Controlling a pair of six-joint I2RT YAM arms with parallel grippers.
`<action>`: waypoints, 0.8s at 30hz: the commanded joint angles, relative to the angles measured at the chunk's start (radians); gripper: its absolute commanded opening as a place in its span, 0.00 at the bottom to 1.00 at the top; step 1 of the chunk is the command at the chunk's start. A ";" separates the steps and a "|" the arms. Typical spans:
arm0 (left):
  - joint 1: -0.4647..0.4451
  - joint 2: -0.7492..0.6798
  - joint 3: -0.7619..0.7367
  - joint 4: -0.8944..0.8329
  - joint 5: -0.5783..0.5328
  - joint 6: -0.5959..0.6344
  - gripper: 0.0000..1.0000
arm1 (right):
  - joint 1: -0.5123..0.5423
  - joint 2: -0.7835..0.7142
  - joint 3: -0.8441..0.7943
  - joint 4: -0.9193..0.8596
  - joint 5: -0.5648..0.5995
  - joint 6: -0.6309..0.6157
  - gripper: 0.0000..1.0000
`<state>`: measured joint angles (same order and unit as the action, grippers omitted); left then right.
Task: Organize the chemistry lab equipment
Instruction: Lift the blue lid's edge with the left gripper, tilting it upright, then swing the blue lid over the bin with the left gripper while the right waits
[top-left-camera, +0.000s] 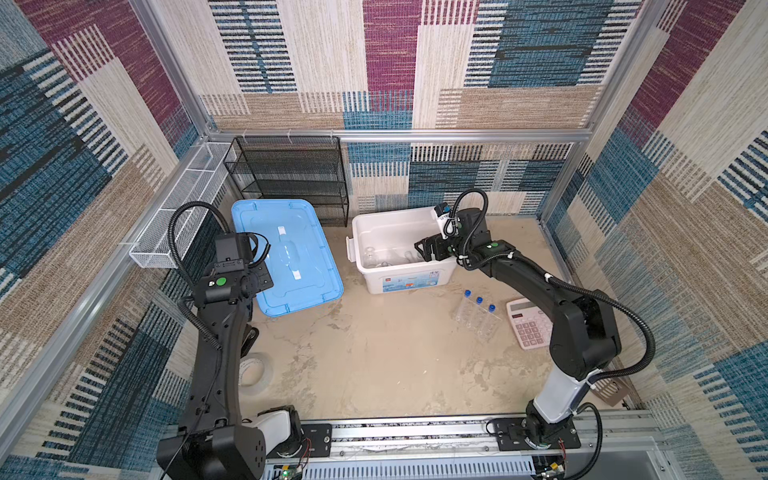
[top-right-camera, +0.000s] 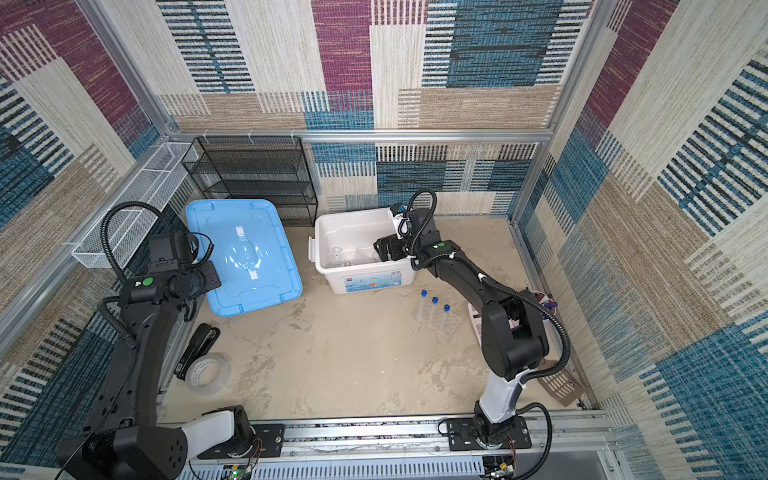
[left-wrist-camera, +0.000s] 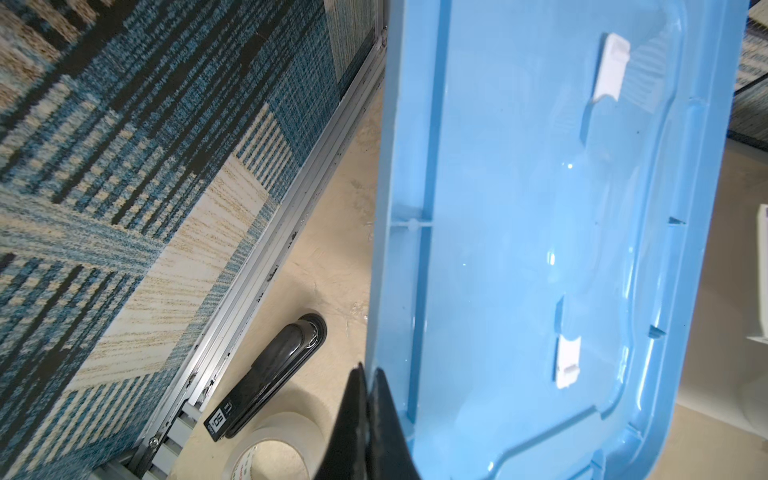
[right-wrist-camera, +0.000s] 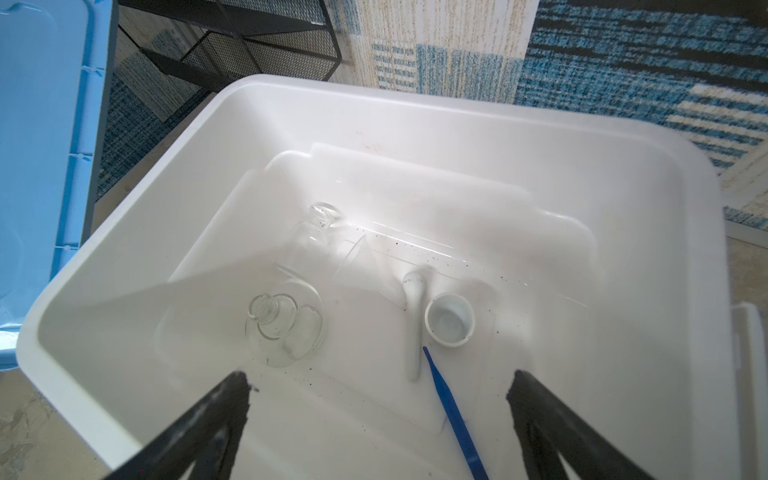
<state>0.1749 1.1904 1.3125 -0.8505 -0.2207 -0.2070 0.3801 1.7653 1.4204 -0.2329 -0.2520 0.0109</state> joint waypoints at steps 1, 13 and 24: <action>0.000 -0.020 0.021 0.017 0.047 -0.009 0.00 | 0.001 -0.001 0.014 0.027 -0.016 0.017 0.99; -0.003 -0.056 0.040 0.039 0.179 -0.046 0.00 | 0.001 -0.006 0.011 0.039 -0.035 0.023 0.99; -0.035 -0.084 0.034 0.079 0.271 -0.095 0.00 | 0.002 -0.017 0.005 0.082 -0.154 0.045 0.99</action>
<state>0.1509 1.1130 1.3457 -0.8478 0.0071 -0.2581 0.3805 1.7596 1.4227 -0.2043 -0.3485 0.0372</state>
